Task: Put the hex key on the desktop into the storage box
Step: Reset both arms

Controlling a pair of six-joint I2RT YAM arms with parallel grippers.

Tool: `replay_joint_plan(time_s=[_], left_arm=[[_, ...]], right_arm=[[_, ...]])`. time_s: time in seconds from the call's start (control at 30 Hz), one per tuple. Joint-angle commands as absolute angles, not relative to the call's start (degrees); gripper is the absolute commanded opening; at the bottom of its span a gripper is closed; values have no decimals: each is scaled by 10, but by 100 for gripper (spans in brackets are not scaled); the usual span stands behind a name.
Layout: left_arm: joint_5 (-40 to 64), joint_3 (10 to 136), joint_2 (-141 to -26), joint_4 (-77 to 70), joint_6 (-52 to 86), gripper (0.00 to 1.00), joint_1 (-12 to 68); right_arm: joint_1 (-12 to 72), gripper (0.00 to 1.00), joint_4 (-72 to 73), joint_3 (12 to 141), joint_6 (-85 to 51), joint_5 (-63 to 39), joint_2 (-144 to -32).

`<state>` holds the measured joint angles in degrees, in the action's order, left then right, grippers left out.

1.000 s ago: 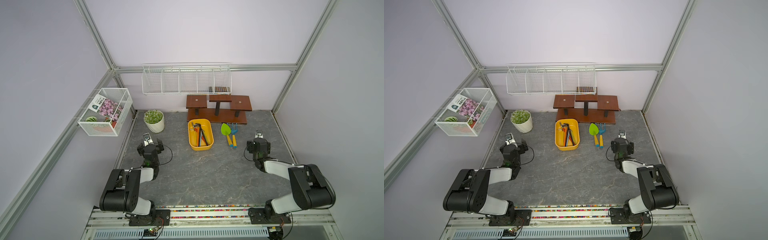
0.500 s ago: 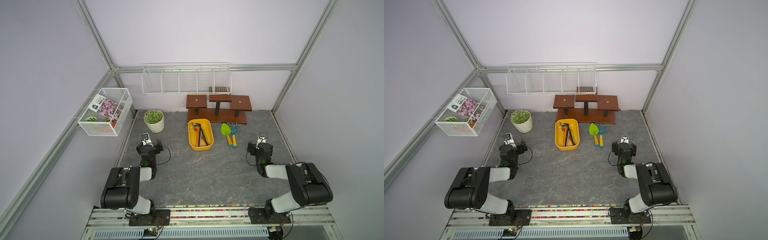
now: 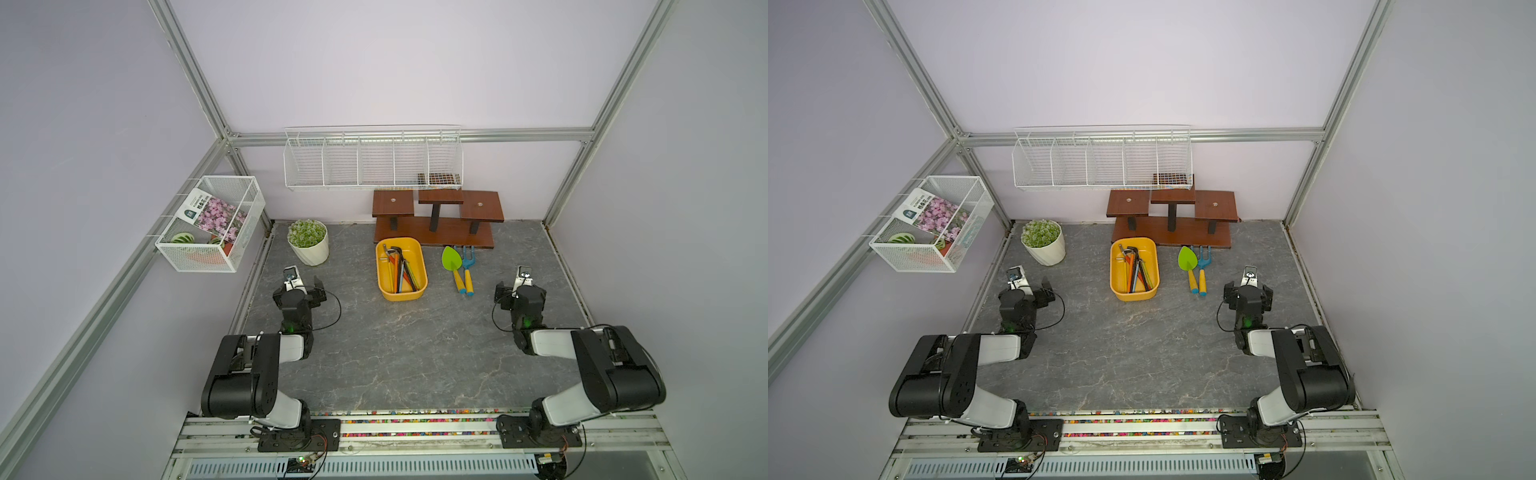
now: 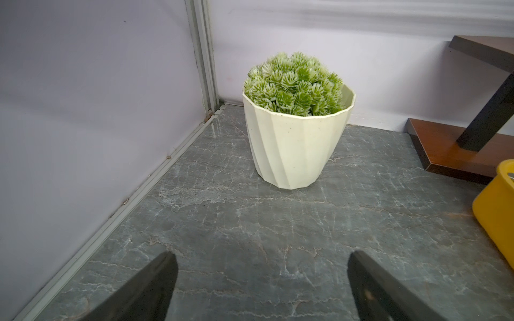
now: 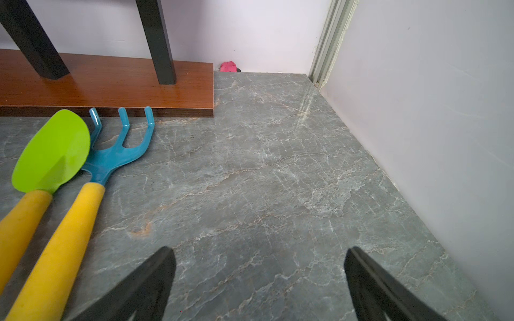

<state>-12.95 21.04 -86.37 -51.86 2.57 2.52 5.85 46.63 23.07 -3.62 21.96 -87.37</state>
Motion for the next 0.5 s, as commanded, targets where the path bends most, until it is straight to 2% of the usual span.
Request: replay_joint_plan(time_s=[0.0,0.47], left_arm=[[-121,206,-867,-526,31,100,22],[-120,205,-867,-526,31,100,23]], right_arm=[[55,99,481,226,-40,214,-875],[55,99,479,226,-40,214,-875]])
